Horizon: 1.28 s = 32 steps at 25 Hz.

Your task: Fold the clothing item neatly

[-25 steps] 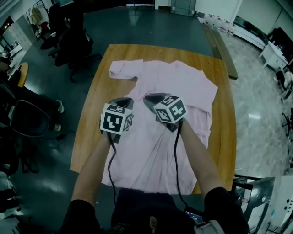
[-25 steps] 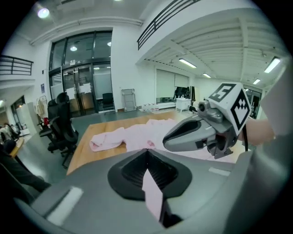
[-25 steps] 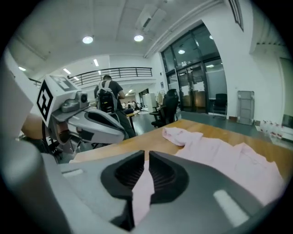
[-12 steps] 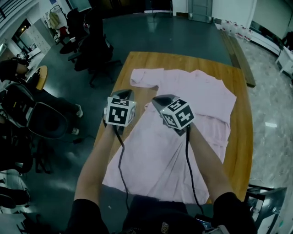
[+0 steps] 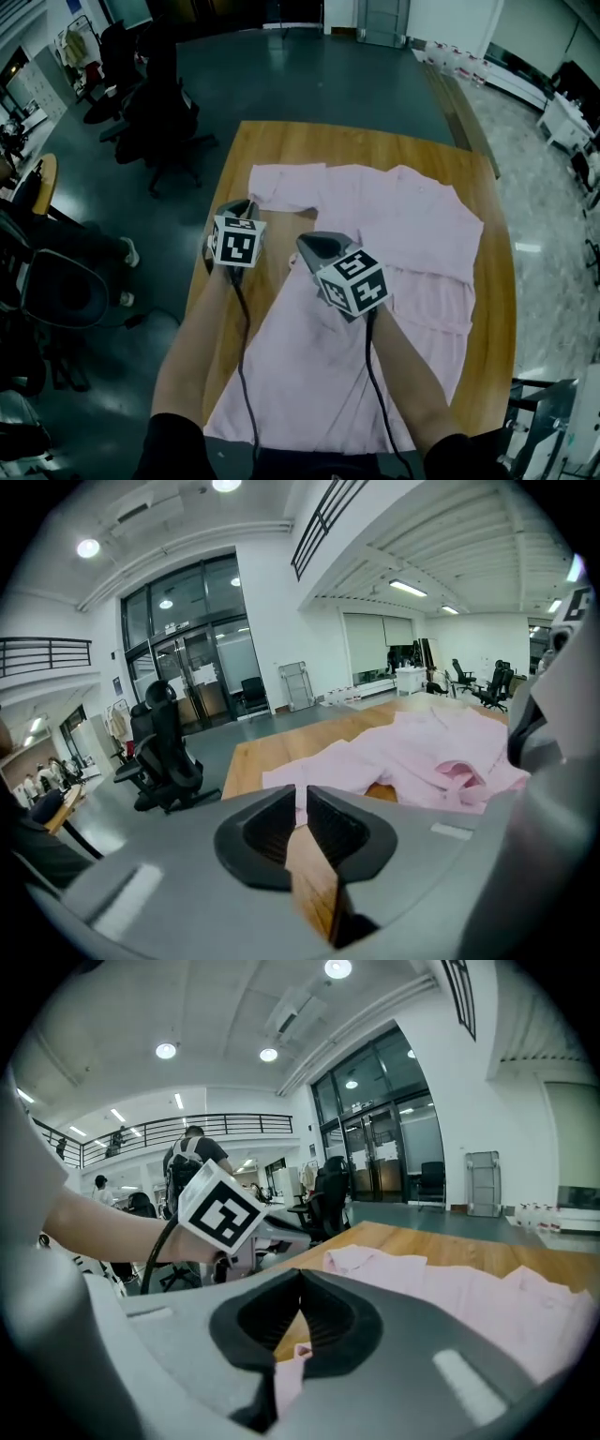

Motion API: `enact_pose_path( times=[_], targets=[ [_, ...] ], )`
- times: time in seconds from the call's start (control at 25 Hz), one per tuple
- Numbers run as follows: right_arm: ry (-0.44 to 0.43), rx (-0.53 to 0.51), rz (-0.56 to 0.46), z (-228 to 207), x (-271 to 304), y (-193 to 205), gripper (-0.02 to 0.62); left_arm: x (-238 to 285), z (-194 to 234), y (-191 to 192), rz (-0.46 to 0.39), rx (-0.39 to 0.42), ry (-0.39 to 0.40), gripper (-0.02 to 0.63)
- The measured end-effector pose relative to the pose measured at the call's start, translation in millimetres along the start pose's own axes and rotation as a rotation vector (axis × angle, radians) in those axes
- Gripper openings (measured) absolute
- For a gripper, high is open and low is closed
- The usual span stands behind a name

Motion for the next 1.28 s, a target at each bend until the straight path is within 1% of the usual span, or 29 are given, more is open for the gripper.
enact_pose_path(
  times=[0.12, 0.2, 0.28, 0.36, 0.48, 0.52, 0.56, 0.6, 0.72, 0.76, 0.92, 1.04, 1.16, 1.28],
  targets=[
    [0.016, 0.009, 0.034, -5, 18, 21, 0.003, 34, 20, 12, 0.005, -0.001, -0.003, 0.084],
    [0.026, 0.024, 0.055, -8, 25, 33, 0.003, 54, 29, 21, 0.011, 0.006, -0.001, 0.135],
    [0.035, 0.038, 0.069, -10, 29, 42, 0.003, 72, 36, 27, 0.018, 0.014, 0.017, 0.179],
    [0.044, 0.046, 0.079, -13, 32, 49, 0.003, 89, 39, 33, 0.031, 0.028, 0.045, 0.198],
    [0.06, 0.049, 0.093, -18, 32, 59, 0.003, 109, 42, 39, 0.056, 0.065, 0.062, 0.196],
    [0.066, 0.05, 0.098, -20, 31, 62, 0.003, 113, 43, 40, 0.063, 0.074, 0.055, 0.177],
    [0.073, 0.052, 0.102, -22, 29, 64, 0.003, 114, 45, 40, 0.063, 0.077, 0.044, 0.075],
    [0.079, 0.053, 0.105, -24, 27, 66, 0.003, 113, 46, 37, 0.051, 0.07, 0.034, 0.038],
    [0.09, 0.069, 0.109, -28, 21, 71, 0.003, 98, 36, 14, -0.033, 0.021, 0.038, 0.035],
    [0.09, 0.079, 0.107, -28, 18, 71, 0.003, 90, 29, 3, -0.063, 0.02, 0.041, 0.035],
    [0.078, 0.113, 0.077, -25, 2, 65, 0.003, 57, 0, -49, -0.173, 0.068, 0.045, 0.035],
    [0.074, 0.127, 0.059, -26, -15, 66, 0.003, 38, -28, -83, -0.254, 0.092, 0.08, 0.036],
    [0.085, 0.142, 0.046, -35, -36, 72, 0.003, 28, -62, -112, -0.325, 0.157, 0.103, 0.037],
    [0.119, 0.161, 0.031, -51, -60, 77, 0.003, 28, -103, -139, -0.376, 0.221, 0.142, 0.037]
  ],
)
Point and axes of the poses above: the fingertips, and each gripper's own axes: x forward along the fingers, z to its left, y out of its underside, the point moved 2 cm from there along -x, backward along the fingers, and after that the axes turned 13 degrees about y, right-handed, at the moved point
